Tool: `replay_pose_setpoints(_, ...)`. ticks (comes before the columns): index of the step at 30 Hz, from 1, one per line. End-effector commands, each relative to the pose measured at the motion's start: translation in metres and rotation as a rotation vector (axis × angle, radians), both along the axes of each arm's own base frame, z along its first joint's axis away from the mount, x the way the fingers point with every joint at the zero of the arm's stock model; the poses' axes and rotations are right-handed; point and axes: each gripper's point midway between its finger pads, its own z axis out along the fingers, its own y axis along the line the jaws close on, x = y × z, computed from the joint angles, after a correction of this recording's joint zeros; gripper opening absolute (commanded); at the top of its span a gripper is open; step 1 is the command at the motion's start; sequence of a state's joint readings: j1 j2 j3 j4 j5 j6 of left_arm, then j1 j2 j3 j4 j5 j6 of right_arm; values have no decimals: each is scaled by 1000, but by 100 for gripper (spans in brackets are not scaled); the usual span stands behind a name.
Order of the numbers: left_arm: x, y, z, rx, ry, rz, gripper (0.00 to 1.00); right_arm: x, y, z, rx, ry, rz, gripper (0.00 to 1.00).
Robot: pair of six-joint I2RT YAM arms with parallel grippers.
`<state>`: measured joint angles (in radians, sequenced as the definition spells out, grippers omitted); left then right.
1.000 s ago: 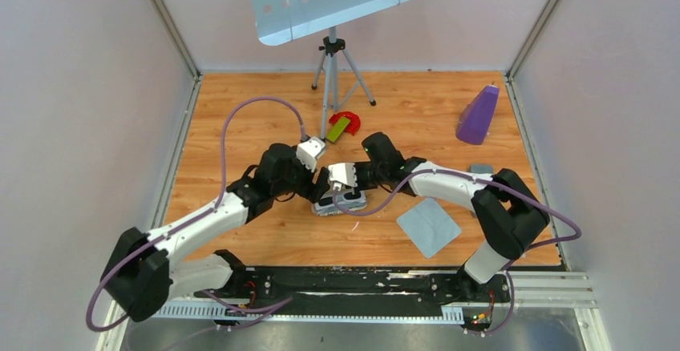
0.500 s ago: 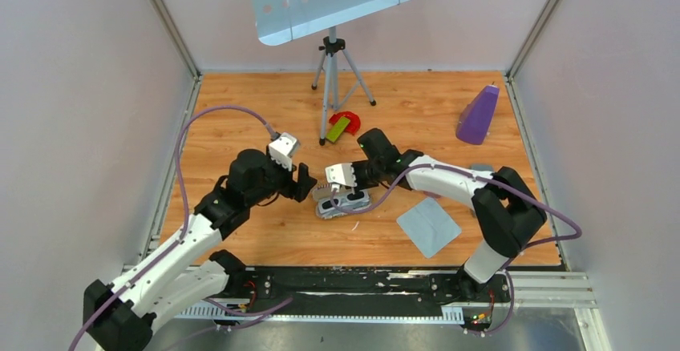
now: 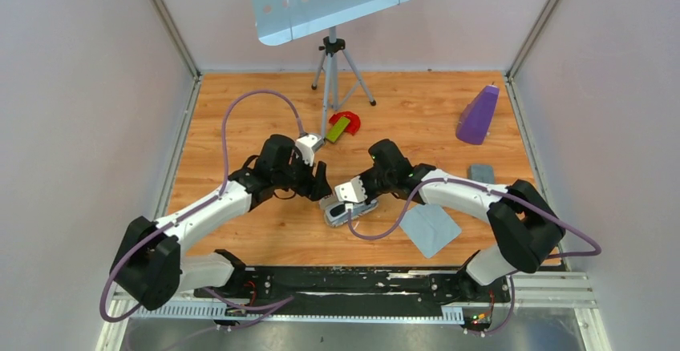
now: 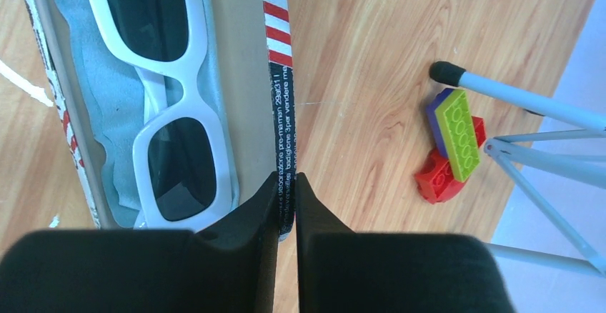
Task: Organize the sunglasses
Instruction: Close the sunglasses case at the center of the board.
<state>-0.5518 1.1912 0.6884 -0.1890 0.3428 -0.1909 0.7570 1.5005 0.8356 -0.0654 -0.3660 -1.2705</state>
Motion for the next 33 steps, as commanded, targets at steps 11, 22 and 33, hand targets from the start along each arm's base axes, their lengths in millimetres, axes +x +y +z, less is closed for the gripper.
replay_pose_setpoints(11,11,-29,-7,-77,44,-87,41,6,22,20,88,-116,71,0)
replay_pose_setpoints(22,15,-26,-19,-4,40,-76,41,-2,26,22,104,-125,88,0)
replay_pose_setpoints(33,15,-26,-14,41,-34,-84,19,-4,25,19,102,-137,89,0)
